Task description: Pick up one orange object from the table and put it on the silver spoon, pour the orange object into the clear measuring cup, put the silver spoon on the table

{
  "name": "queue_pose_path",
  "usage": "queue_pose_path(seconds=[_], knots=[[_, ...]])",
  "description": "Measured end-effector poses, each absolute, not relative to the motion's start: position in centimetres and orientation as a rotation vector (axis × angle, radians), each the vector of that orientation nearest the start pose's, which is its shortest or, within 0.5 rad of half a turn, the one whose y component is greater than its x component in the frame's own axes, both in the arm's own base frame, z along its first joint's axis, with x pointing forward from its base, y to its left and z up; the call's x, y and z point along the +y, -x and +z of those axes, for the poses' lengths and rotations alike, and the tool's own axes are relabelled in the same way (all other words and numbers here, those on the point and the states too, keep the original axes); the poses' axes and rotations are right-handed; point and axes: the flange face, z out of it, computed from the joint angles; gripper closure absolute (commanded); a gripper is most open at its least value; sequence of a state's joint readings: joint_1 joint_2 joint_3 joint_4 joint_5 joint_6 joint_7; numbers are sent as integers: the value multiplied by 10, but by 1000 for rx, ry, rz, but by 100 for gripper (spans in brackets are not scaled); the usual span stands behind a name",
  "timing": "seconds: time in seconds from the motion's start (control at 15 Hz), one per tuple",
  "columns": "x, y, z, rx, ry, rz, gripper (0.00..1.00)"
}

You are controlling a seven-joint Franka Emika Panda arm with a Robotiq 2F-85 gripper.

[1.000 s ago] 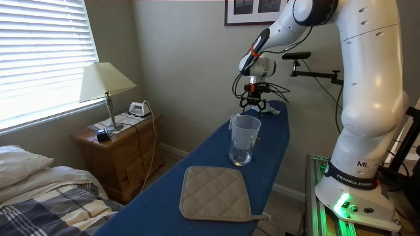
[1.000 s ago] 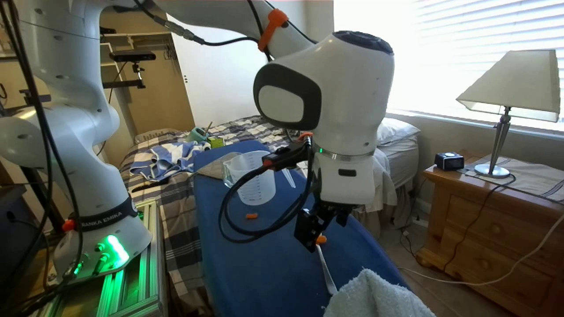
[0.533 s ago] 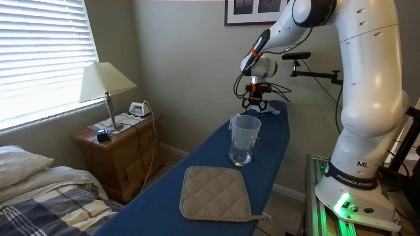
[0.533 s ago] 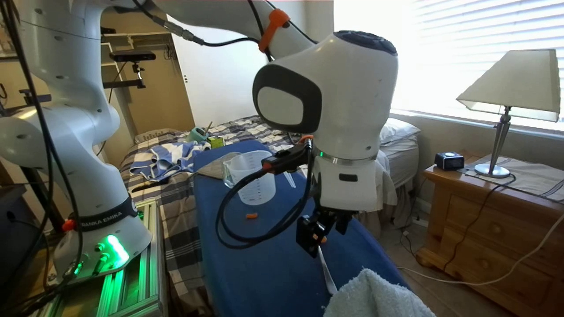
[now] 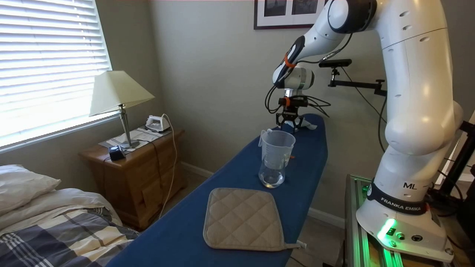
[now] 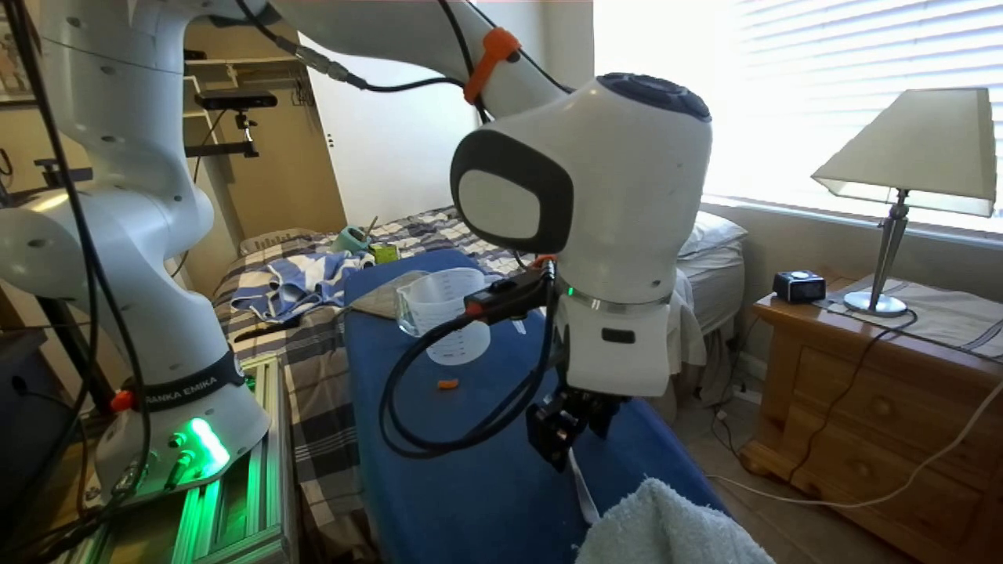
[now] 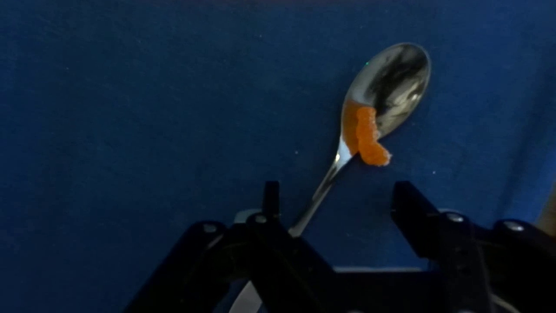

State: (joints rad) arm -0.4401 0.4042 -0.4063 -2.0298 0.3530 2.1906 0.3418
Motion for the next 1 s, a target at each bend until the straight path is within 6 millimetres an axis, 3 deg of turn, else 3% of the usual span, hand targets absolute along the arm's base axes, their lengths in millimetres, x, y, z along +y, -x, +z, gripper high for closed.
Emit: queue_pose_path(seconds=[0.13,0.47,0.6,1.0], knots=[[-422,-394,245,1932,2272,240,78],[-424,-396,247,1932,2274,231,97],[-424,-396,247,1932,2274,231,93],[-424,-396,247,1932,2274,231,96]])
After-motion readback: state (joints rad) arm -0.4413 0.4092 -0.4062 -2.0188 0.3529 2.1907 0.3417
